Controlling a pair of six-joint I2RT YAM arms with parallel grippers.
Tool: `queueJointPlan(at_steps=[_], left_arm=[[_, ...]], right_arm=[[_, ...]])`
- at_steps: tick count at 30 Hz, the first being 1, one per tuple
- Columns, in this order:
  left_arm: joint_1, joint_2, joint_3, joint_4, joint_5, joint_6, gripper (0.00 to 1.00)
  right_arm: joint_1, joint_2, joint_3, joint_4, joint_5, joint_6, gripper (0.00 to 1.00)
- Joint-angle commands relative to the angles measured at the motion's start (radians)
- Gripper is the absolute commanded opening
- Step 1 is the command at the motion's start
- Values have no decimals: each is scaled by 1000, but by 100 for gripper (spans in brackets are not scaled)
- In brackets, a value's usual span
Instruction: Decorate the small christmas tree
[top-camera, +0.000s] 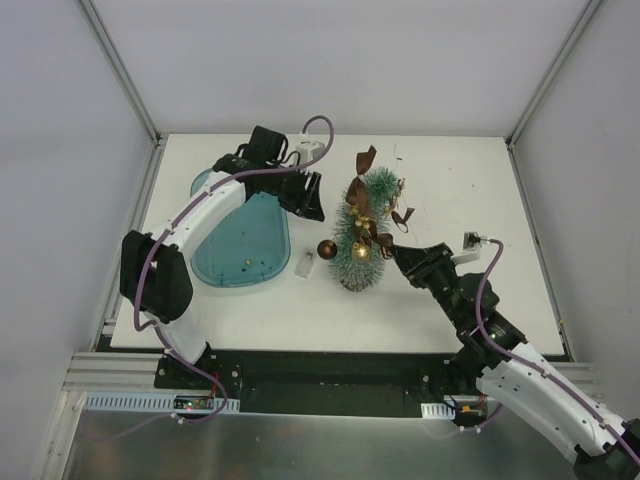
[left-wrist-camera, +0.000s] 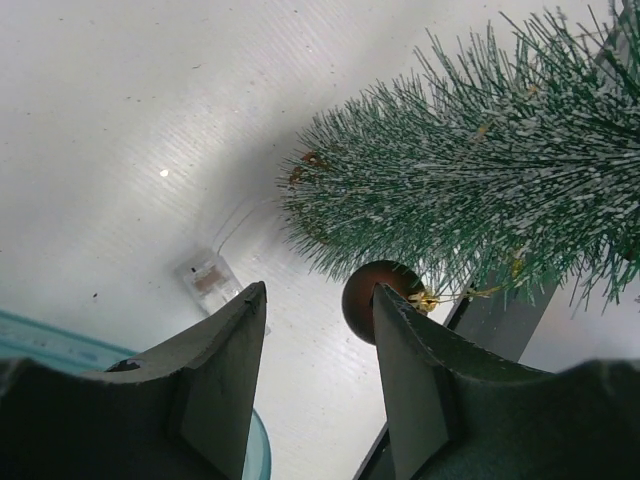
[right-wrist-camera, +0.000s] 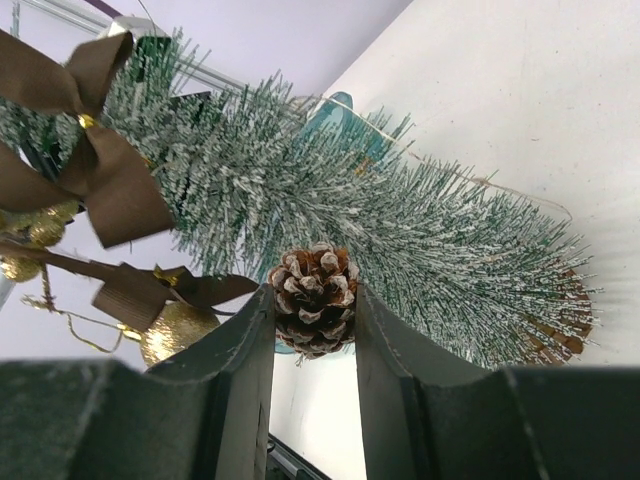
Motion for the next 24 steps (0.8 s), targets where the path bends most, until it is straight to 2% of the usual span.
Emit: queueJointPlan(at_steps=[1, 11, 14, 20, 24], left_arm=[[-45, 14, 33, 24, 19, -11, 46], [-80, 25, 35, 35, 2, -42, 46], [-80, 19, 30, 35, -8, -39, 46], [-80, -1, 21, 35, -28, -37, 46], [-78, -10, 18, 34, -41, -36, 46]], right_arm=[[-1, 36, 7, 102, -33, -1, 8], [16, 3, -4, 62, -32, -34, 9], [17, -17, -16, 30, -22, -34, 13], [20, -24, -16, -16, -19, -40, 29], [20, -11, -16, -39, -16, -40, 33]])
